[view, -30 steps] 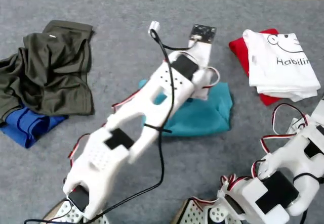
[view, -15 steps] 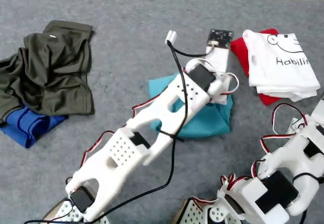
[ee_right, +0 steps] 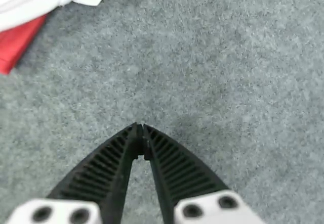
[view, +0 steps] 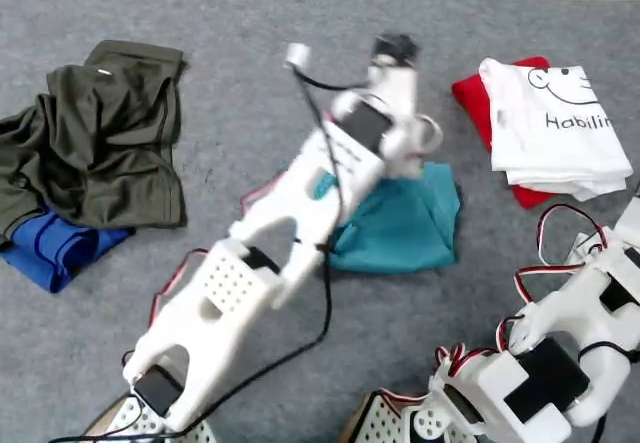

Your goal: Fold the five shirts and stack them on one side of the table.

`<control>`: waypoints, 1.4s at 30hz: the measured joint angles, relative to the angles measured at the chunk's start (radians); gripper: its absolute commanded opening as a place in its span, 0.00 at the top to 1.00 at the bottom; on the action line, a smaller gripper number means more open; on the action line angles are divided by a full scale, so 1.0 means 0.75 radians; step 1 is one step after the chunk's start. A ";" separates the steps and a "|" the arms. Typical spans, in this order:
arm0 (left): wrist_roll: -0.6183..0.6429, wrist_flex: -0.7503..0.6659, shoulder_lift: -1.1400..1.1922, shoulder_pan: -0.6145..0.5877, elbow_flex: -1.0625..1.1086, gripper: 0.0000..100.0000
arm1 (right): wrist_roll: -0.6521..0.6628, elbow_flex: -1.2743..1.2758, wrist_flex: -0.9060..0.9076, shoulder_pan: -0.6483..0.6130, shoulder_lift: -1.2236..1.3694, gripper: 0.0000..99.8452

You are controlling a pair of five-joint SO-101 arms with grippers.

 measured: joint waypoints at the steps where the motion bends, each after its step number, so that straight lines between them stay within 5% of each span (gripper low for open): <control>1: -0.016 0.051 -0.002 -0.035 -0.035 0.98 | 0.014 0.000 0.016 -0.027 0.000 1.00; 10: -0.176 0.170 -0.211 -0.305 -0.059 0.98 | 0.491 -0.092 0.518 -0.620 -0.039 1.00; 20: -0.401 0.170 -0.708 -0.372 0.691 0.98 | 0.544 -0.108 0.669 -1.217 -0.031 1.00; 29: -0.413 0.170 -0.800 -0.372 1.076 0.98 | 0.468 -0.243 0.542 -1.379 0.323 1.00; 42: -0.413 0.170 -0.800 -0.372 1.080 0.98 | 0.432 -0.691 0.925 -1.369 0.540 1.00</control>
